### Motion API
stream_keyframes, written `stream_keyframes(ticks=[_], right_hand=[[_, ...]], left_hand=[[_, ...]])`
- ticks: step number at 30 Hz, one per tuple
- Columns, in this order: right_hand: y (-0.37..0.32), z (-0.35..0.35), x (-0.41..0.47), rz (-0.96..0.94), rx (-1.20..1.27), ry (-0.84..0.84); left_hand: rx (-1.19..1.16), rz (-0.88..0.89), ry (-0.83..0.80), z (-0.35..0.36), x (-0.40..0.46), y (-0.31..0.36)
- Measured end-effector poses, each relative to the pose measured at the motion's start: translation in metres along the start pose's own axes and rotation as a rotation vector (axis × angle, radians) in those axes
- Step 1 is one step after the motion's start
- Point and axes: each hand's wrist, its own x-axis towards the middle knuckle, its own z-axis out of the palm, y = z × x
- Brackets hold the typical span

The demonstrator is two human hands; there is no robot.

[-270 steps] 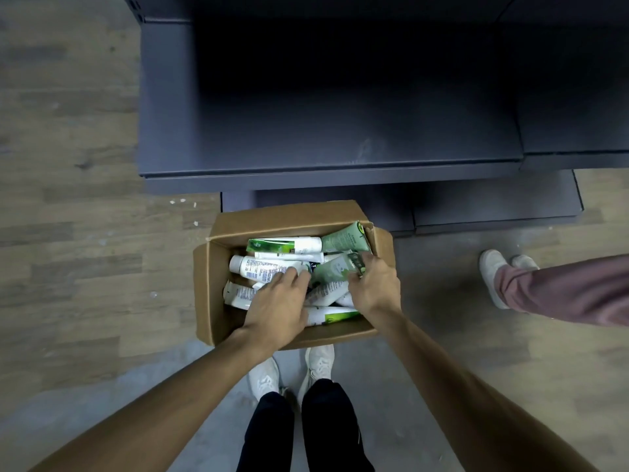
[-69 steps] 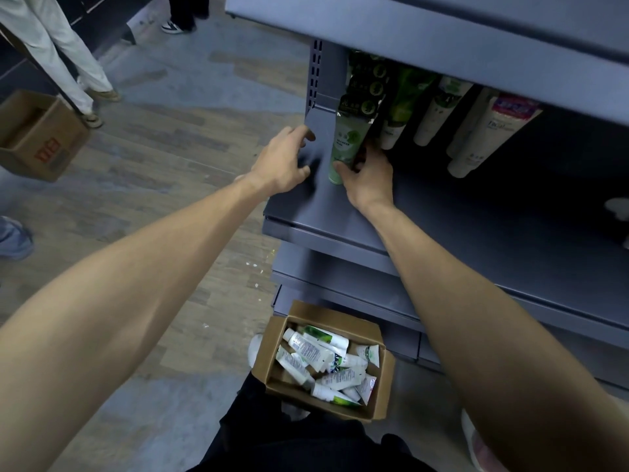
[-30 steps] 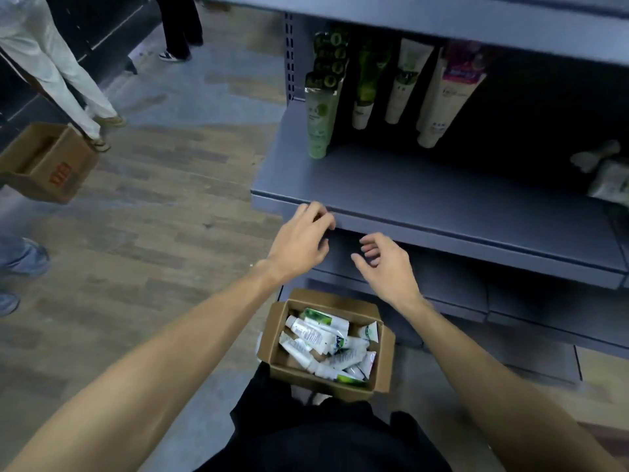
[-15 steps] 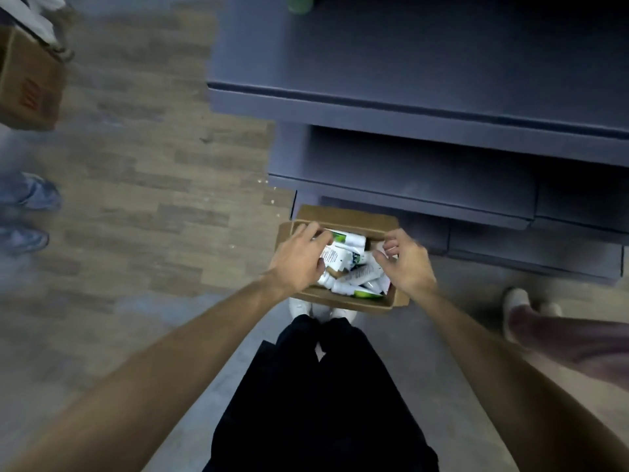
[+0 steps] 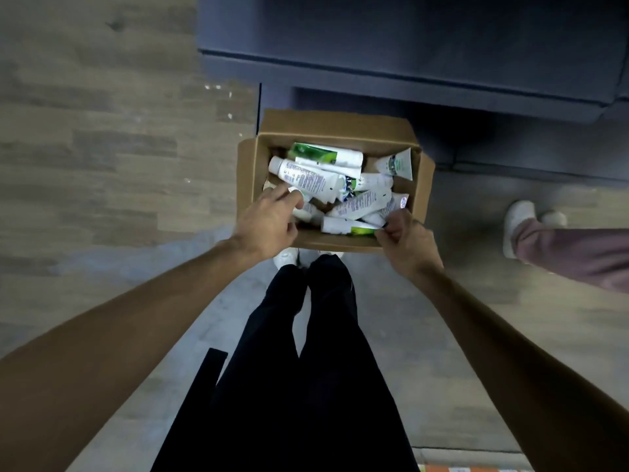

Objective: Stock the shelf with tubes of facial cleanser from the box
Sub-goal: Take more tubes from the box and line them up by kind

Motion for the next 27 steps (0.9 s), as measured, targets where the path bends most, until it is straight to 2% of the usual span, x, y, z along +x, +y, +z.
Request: stream_keyframes(ticks=[7,13,19,23,27], right_hand=[[-0.007,0.037,0.026,-0.025,0.029,0.0],[-0.011,0.053,0.055,0.129,-0.059,-0.019],[-0.022,0.069,0.075,0.344,-0.013,-0.083],[-0.026,0.081,0.078,0.279,0.046,0.017],[-0.024,0.084,0.081,0.204,0.141,0.038]], left_hand=[[-0.056,-0.025,-0.053,0.04,0.014,-0.018],[-0.05,-0.09,-0.179,0.051,0.046,-0.028],[0.153,-0.077,-0.284,0.066,0.073,-0.042],[0.299,0.007,-0.278,0.072,0.08,-0.046],[0.475,0.082,-0.226,0.078,0.085,-0.052]])
